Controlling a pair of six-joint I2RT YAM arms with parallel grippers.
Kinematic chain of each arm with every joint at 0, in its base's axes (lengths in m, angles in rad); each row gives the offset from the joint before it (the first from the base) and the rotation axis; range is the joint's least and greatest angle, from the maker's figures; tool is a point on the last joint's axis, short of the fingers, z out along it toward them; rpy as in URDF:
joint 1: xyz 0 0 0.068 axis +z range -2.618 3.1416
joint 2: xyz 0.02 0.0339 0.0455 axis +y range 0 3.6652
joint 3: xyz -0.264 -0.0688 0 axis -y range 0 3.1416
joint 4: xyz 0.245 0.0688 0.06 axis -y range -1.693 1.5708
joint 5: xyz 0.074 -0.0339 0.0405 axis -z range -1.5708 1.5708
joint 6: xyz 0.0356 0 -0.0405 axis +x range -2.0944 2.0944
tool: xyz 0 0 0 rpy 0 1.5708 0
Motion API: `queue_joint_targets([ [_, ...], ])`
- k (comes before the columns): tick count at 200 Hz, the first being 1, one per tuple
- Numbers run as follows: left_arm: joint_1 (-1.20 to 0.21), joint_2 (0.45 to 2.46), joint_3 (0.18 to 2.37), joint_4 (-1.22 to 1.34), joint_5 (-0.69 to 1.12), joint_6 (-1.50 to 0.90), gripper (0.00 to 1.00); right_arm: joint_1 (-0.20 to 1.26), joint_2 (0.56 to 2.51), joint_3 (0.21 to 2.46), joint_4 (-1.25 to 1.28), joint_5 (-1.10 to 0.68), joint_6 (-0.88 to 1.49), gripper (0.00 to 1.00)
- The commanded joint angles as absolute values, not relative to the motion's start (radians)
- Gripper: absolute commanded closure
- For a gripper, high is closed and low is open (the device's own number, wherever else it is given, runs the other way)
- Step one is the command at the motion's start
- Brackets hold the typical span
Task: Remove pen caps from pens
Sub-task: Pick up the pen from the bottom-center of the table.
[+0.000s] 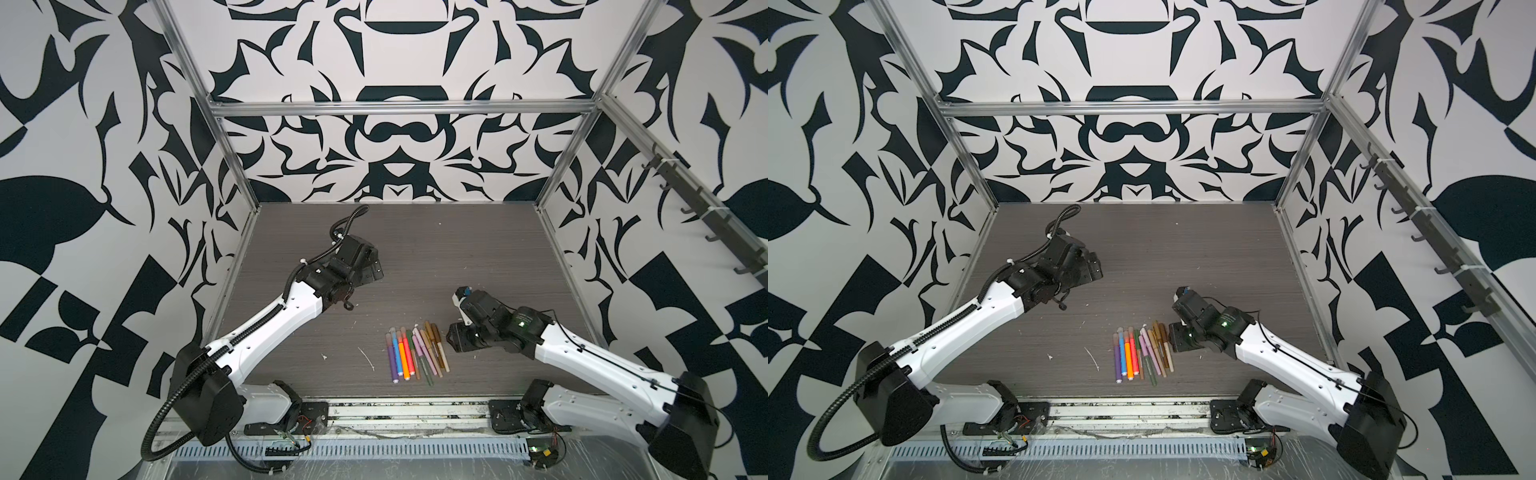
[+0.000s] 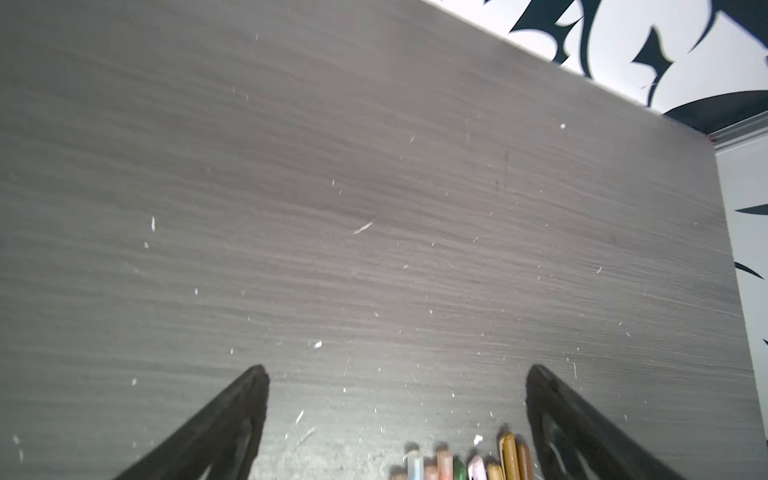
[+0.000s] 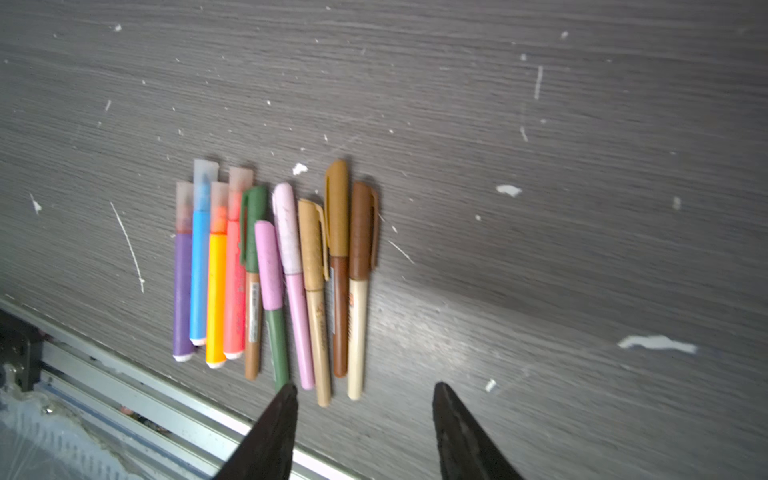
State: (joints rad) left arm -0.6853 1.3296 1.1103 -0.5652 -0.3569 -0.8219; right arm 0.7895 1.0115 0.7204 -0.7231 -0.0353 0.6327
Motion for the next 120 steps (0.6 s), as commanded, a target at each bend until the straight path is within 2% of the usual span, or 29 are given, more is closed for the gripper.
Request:
queue_joint_targets([
  [1,-0.683,1.355,1.069,-0.580,-0.275,-0.895,0.01,0.805,0.987,0.686,-0.810,-0.047,0.699,0.52],
  [23,-0.684,1.377,1.103,-0.605,-0.217,-0.886,0.01,0.820,0.955,0.659,-0.836,-0.056,0.720,0.59],
  [74,-0.686,1.365,1.119,-0.634,-0.187,-0.957,0.01,0.821,0.954,0.679,-0.884,-0.075,0.637,0.55],
  [93,-0.709,1.329,1.088,-0.607,-0.193,-1.008,0.01,0.821,0.959,0.672,-0.894,-0.115,0.625,0.62],
  [120,-0.723,1.266,1.050,-0.601,-0.191,-1.092,0.03,0.821,0.898,0.640,-0.851,-0.157,0.669,0.61],
])
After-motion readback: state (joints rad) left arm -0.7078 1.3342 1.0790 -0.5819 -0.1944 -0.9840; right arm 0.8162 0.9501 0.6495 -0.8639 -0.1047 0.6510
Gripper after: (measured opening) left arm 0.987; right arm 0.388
